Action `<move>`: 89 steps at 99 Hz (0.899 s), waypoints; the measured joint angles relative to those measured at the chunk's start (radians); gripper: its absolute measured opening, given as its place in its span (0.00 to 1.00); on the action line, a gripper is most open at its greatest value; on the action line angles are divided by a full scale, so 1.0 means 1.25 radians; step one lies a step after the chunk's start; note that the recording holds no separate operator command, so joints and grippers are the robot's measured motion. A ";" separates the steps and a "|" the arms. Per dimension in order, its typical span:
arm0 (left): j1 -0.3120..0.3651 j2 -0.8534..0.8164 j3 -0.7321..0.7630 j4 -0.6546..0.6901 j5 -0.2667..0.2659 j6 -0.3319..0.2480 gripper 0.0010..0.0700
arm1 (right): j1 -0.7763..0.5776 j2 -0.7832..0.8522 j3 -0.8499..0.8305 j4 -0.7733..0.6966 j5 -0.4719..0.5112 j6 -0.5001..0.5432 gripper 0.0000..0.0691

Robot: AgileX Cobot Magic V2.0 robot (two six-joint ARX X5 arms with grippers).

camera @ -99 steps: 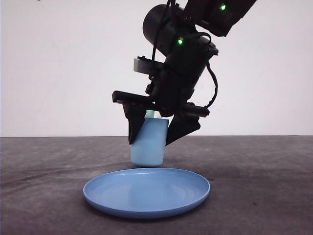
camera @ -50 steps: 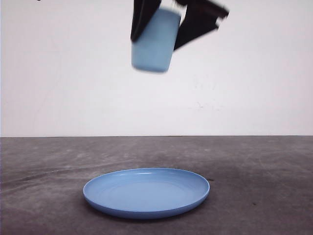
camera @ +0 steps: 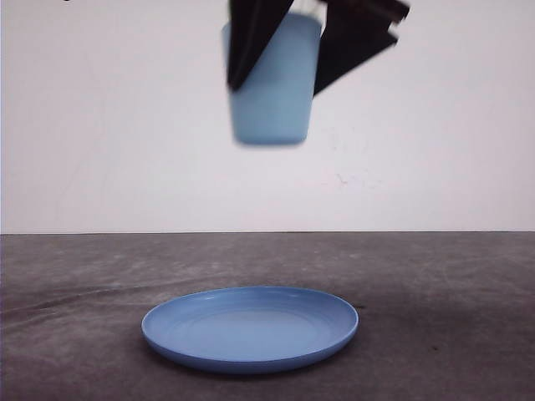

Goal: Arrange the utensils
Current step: 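Lift the cup with the right gripper above the blue plate, then lower the cup onto the plate center with the right gripper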

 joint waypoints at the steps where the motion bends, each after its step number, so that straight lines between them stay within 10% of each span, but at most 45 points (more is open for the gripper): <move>1: 0.000 0.000 0.000 0.000 0.000 0.000 0.32 | 0.002 0.000 -0.007 0.006 0.000 0.002 0.61; 43: 0.000 0.000 0.000 0.001 0.000 0.000 0.32 | 0.079 0.119 -0.186 0.285 0.067 0.041 0.60; 89: 0.000 0.000 0.000 0.000 0.000 0.000 0.32 | 0.085 0.174 -0.186 0.303 0.101 0.042 0.60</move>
